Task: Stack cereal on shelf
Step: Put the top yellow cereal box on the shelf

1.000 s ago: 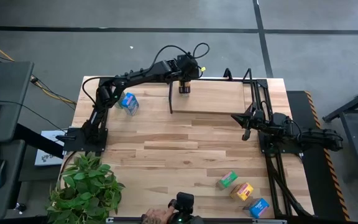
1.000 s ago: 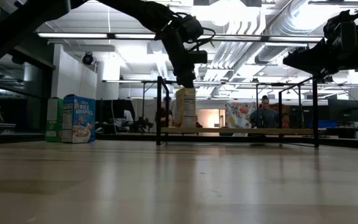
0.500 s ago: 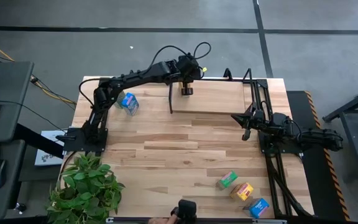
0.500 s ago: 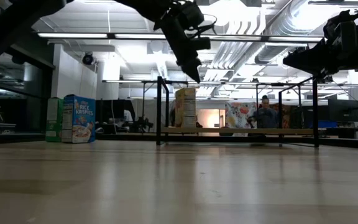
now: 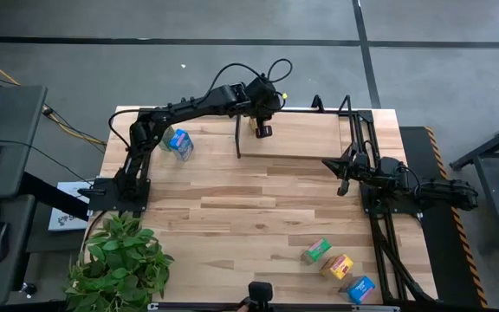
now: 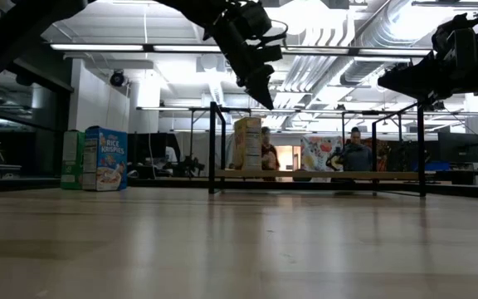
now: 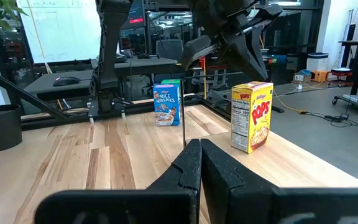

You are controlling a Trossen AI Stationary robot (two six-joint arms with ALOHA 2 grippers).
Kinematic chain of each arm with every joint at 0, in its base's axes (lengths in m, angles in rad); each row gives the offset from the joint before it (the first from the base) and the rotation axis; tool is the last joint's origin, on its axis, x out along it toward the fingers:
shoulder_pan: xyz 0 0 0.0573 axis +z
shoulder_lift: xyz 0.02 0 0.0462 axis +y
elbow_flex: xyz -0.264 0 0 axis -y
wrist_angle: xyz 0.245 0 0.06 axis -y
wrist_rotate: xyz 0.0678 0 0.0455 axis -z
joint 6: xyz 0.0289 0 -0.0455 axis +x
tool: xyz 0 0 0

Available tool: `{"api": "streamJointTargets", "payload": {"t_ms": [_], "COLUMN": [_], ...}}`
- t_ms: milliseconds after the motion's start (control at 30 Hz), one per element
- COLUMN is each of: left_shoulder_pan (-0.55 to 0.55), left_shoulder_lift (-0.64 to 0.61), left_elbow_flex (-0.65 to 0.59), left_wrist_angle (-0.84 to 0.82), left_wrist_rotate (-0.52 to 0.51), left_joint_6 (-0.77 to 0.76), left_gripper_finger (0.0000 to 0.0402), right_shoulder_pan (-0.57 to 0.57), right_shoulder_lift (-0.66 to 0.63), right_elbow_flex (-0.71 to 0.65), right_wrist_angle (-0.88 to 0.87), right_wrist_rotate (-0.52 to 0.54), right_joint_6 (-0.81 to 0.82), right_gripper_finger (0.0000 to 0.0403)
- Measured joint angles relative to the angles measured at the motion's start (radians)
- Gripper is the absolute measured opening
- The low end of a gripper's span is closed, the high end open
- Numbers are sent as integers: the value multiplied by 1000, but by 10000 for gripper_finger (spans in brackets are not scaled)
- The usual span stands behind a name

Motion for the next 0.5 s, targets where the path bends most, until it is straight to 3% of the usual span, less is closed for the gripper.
{"api": "streamJointTargets", "payload": {"t_ms": [500], "left_shoulder_pan": [5], "left_shoulder_lift": [45], "left_elbow_flex": [-5], "left_wrist_angle": [67], "left_wrist_rotate": [-58], "left_joint_6": [-33], "left_gripper_finger": [0], "right_shoulder_pan": [0], "right_shoulder_lift": [0], "right_elbow_flex": [0], "right_wrist_angle": [0], "right_wrist_rotate": [0], "right_joint_6": [0], "right_gripper_finger": [0]}}
